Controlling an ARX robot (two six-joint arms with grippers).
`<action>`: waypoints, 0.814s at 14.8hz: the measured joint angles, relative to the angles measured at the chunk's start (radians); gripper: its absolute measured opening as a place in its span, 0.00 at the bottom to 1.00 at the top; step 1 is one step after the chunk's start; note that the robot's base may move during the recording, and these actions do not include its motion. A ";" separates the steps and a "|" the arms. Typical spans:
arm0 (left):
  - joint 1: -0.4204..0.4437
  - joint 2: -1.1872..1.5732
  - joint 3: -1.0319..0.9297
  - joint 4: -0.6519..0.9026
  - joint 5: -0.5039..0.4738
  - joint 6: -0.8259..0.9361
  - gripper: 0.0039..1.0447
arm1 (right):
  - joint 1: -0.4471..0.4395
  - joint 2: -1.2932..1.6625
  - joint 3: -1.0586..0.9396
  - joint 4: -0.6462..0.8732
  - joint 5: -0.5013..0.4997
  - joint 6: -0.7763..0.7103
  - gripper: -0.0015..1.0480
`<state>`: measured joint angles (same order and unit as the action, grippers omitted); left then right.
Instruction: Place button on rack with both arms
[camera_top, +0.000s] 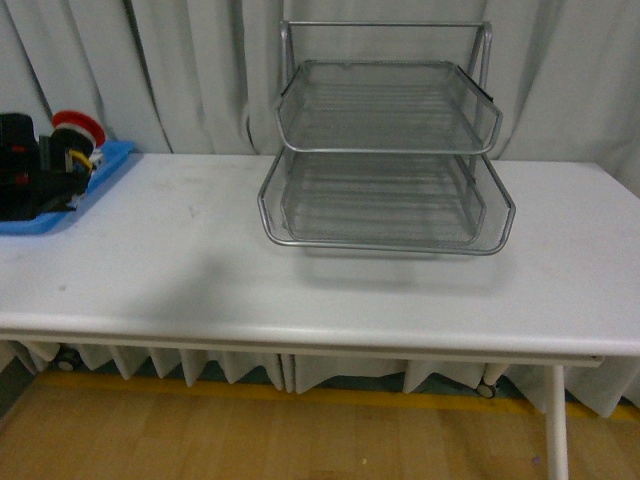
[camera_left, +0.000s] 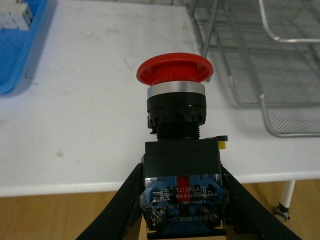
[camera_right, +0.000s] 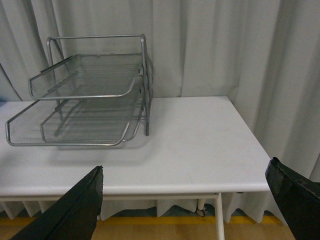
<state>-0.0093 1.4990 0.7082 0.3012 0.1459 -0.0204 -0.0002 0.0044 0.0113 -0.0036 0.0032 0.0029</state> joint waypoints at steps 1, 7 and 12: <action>-0.021 -0.023 0.000 -0.002 -0.002 -0.002 0.35 | 0.000 0.000 0.000 0.000 0.000 0.000 0.94; -0.288 0.109 0.160 -0.070 -0.055 -0.018 0.35 | 0.000 0.000 0.000 0.000 0.000 0.000 0.94; -0.512 0.280 0.366 -0.171 -0.101 0.002 0.35 | 0.000 0.000 0.000 0.000 0.000 0.000 0.94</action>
<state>-0.5209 1.7794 1.0740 0.1303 0.0444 -0.0181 -0.0002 0.0044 0.0113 -0.0036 0.0032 0.0029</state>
